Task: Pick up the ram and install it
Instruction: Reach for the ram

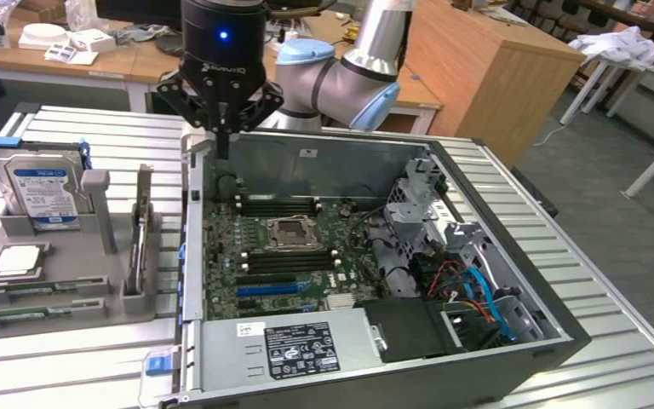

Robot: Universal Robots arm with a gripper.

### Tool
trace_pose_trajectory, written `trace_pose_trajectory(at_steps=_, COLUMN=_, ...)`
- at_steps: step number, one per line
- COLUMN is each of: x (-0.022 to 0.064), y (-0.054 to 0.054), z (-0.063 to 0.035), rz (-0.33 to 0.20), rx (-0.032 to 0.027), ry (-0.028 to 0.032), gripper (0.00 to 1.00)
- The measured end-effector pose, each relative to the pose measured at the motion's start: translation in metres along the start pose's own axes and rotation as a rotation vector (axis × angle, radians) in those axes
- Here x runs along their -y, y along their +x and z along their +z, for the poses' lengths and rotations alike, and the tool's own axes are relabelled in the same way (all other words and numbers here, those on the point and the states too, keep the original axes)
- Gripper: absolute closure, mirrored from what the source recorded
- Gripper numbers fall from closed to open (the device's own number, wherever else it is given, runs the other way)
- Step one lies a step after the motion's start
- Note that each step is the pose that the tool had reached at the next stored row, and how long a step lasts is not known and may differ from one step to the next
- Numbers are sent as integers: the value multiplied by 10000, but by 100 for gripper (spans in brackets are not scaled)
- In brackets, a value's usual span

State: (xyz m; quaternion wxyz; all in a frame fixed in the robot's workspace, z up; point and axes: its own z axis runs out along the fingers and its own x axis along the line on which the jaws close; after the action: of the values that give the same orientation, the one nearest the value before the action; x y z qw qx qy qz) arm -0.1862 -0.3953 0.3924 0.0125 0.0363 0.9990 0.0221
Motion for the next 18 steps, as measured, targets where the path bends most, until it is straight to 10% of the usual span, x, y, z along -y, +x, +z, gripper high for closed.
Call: trace_pose_trajectory(at_steps=18, x=6, y=308, z=2, rz=-20, rx=-4, ry=0, gripper=89)
